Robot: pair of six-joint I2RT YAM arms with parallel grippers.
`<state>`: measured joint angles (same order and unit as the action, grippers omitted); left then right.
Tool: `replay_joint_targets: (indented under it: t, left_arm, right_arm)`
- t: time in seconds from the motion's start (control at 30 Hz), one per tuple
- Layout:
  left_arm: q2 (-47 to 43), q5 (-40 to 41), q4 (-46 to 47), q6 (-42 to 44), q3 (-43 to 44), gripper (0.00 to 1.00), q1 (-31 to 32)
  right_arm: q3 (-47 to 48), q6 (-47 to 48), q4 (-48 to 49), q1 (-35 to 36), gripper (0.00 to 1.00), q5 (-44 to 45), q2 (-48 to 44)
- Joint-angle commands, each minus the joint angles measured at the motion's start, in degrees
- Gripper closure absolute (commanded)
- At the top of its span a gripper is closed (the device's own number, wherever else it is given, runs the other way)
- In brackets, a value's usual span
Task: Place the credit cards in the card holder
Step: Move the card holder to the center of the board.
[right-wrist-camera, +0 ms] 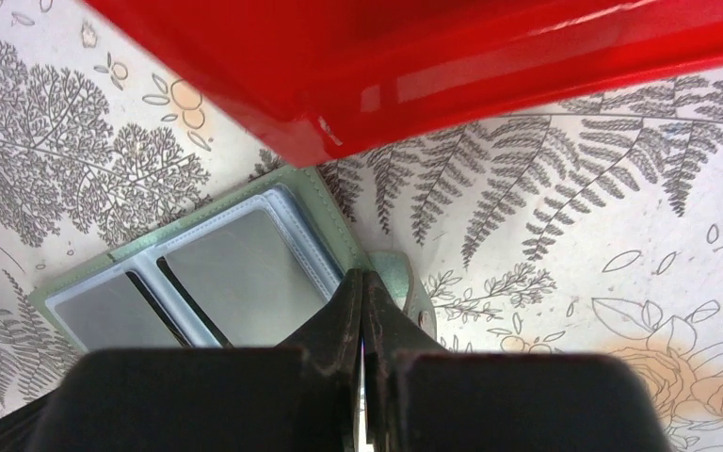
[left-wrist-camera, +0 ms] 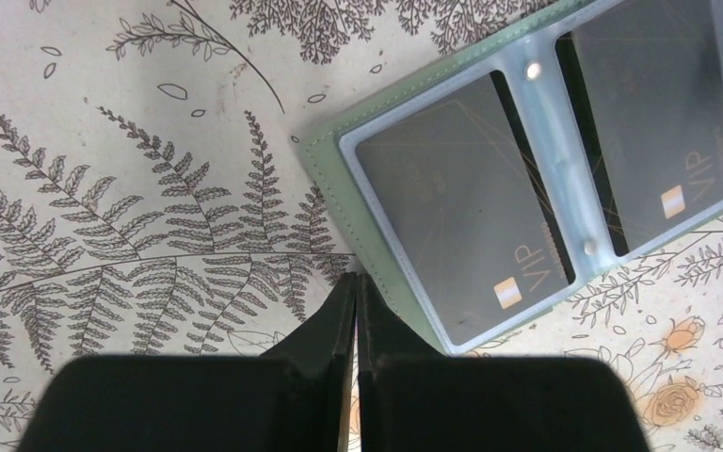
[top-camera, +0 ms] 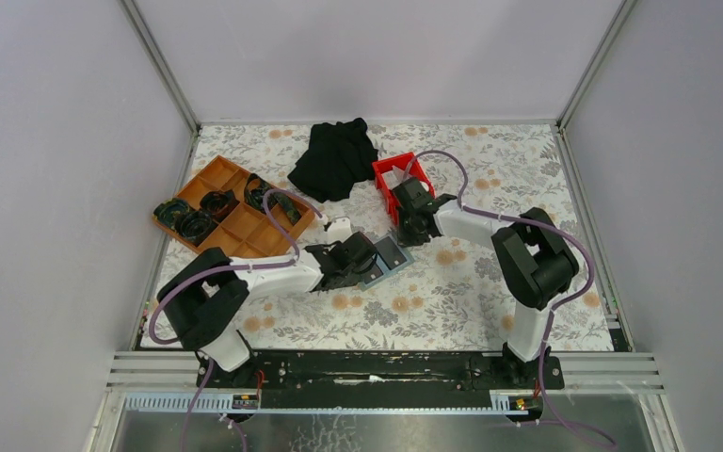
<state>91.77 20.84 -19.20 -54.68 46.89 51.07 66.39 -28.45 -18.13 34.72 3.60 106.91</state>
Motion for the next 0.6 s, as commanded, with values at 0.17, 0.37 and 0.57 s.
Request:
replay_joint_targets:
  t: [0.17,0.37,0.57]
  left_arm:
    - [4.09,2.04,-0.31,0.36,0.96,0.96,0.26]
    - [4.33,3.76,-2.02,-0.44,1.55,0.96,0.33]
    - [3.19,5.38,-4.31,-1.60,1.44,0.96,0.26]
  right_arm:
    - [-3.88,-2.53,-8.86,4.73,1.00,-2.19,-0.45]
    - [-3.37,-1.91,-11.14,4.74,1.00,0.19,-2.88]
    - [-2.05,-0.52,-13.04,4.73,0.99,3.38,-4.15]
